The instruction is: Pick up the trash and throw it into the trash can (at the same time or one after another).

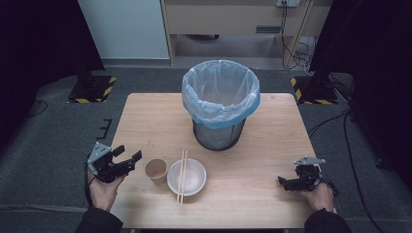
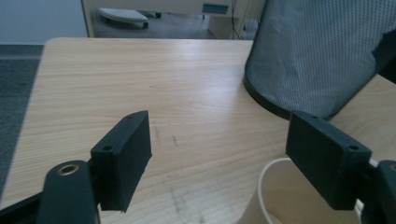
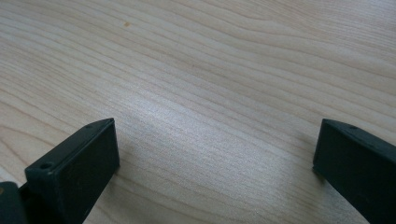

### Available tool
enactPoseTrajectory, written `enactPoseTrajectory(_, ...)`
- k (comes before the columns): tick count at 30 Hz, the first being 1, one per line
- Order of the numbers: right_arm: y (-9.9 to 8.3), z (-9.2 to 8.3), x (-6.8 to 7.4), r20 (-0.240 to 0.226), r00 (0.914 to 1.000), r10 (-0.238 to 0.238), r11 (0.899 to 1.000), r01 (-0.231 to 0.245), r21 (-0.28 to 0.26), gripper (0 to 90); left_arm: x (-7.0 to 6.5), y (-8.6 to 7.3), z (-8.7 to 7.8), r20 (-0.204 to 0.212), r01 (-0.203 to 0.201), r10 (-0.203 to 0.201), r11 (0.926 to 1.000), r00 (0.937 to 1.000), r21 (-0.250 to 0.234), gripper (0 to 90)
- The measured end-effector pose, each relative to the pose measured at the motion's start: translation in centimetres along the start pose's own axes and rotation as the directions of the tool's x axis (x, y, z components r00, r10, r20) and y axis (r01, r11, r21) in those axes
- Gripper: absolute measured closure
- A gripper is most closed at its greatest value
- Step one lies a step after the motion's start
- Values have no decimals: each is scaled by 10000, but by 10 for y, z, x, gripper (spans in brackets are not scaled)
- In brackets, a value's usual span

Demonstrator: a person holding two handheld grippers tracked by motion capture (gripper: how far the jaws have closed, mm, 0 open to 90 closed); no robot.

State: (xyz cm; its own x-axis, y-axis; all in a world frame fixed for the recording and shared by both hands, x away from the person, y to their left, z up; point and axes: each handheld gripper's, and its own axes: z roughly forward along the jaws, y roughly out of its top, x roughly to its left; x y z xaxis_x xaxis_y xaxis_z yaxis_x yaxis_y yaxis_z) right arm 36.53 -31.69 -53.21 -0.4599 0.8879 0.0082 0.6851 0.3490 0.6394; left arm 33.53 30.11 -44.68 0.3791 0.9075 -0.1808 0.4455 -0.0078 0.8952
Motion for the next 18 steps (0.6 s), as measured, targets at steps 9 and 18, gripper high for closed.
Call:
enactPoseTrajectory(9,1,0,1,6,10000,28,10000,-28,73,4,-11,-9,26,336,-706,666,9879,9972,1382,321)
enactPoseTrajectory(18,1,0,1,3,10000,-32,10000,32,73,4,-14,-14,31,688,-722,588,9746,9959,2122,459)
